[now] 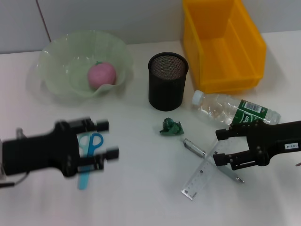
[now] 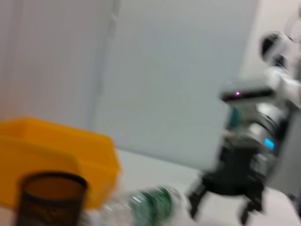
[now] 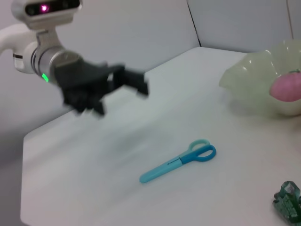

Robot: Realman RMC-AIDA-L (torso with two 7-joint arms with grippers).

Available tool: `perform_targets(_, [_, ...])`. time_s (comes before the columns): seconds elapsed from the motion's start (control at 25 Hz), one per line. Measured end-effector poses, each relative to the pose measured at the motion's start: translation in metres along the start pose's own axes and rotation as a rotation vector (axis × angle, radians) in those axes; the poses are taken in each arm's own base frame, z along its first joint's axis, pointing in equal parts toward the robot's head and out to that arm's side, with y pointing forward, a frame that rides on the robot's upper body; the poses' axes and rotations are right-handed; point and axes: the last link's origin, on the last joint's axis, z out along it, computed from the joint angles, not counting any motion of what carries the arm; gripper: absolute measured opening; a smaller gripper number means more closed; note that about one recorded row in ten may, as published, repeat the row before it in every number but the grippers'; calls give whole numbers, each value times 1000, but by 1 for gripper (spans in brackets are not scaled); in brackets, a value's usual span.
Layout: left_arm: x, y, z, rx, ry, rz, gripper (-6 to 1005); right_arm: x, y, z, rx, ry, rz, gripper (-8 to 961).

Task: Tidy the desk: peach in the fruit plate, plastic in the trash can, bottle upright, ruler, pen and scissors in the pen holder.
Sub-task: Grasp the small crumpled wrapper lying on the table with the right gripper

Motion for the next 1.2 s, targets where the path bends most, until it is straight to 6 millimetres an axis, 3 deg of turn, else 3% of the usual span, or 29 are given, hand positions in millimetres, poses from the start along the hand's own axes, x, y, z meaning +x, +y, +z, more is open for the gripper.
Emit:
perform_targets(0.48, [-24, -1, 1, 39, -198, 38, 710, -2, -1, -4, 1, 15, -6, 819])
perform_targets(0.8, [-22, 1, -5, 77, -190, 68, 710, -8, -3, -6, 0, 20, -20, 819])
perform_targets(0.92, [-21, 1, -3, 70, -185, 69, 711, -24, -4, -6, -10, 33, -11, 819])
perform_targets(1.04, [-19, 0, -2, 66, -184, 74, 711, -49, -8, -2, -11, 87, 4, 818])
perform_targets(1.08, [-18, 0, -1, 66, -184, 76, 712, -68, -10, 3, -9, 133, 8, 818])
perform_targets(1.12, [-18, 0, -1, 67, -184, 77, 712, -68, -10, 3, -9, 133, 8, 818])
perform_targets(1.2, [-18, -1, -1, 68, -185, 78, 712, -86, -11, 9, 1, 181, 12, 818])
